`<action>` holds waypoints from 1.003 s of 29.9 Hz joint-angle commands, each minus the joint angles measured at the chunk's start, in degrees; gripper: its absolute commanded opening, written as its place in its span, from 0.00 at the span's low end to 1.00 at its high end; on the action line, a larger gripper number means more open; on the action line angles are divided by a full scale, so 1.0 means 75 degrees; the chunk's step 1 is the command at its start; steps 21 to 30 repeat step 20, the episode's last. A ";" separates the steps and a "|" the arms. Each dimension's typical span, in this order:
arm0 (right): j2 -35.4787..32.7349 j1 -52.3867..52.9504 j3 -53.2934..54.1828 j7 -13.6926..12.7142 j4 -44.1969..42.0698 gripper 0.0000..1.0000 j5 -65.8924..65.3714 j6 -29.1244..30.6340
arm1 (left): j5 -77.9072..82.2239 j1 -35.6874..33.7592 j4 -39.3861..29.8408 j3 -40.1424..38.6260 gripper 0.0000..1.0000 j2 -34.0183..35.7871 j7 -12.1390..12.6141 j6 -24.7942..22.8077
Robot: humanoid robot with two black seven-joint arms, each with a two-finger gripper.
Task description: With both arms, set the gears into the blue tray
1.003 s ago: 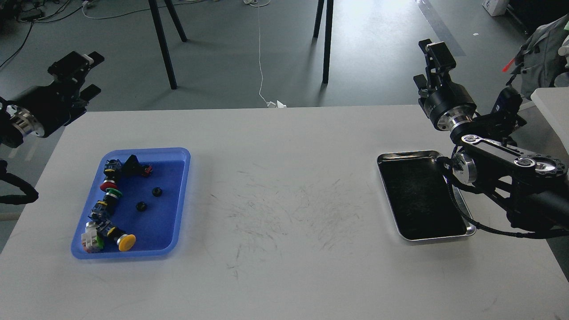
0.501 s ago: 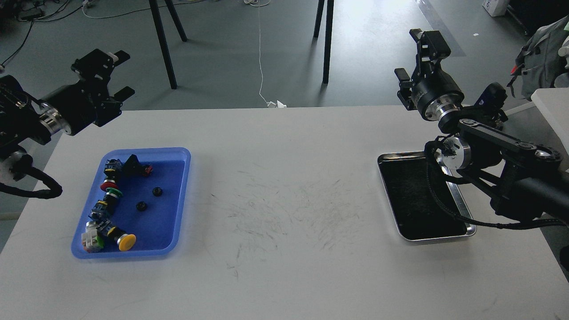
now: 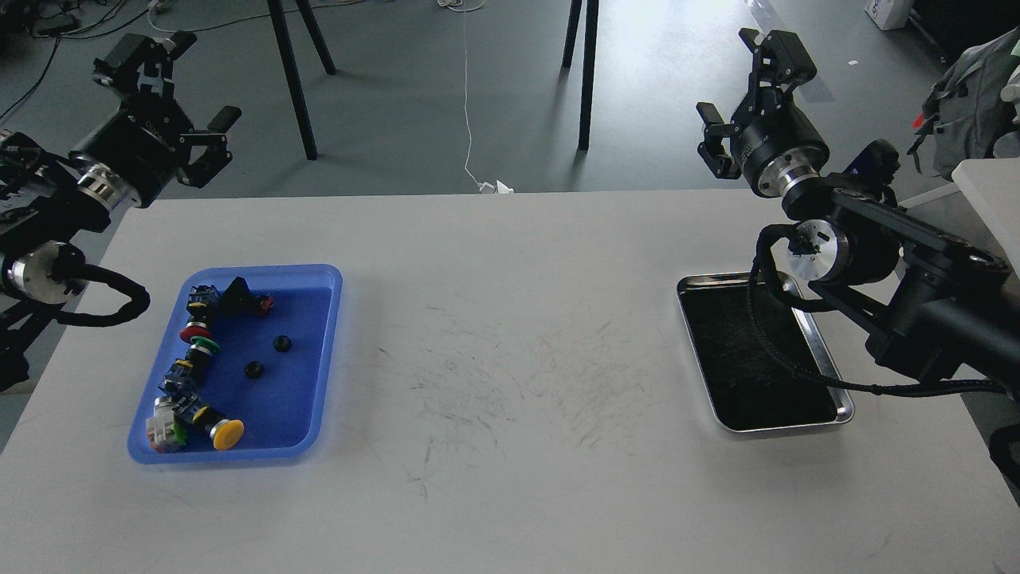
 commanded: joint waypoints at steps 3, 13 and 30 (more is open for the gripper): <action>0.0344 0.0056 0.0013 -0.0110 -0.0354 0.99 0.0010 -0.0003 | -0.0058 -0.0008 -0.0031 -0.0067 0.99 -0.0177 0.0074 0.0070; 0.0473 0.0279 -0.0022 -0.0110 -0.0389 0.99 -0.0002 0.0009 | -0.0046 -0.0020 0.0121 0.0027 0.99 -0.0856 0.0191 0.0397; 0.0567 0.0244 -0.0034 -0.0110 -0.0354 0.99 -0.0037 0.0008 | -0.0034 -0.0196 0.0578 0.0038 0.99 -0.0974 0.0191 0.0456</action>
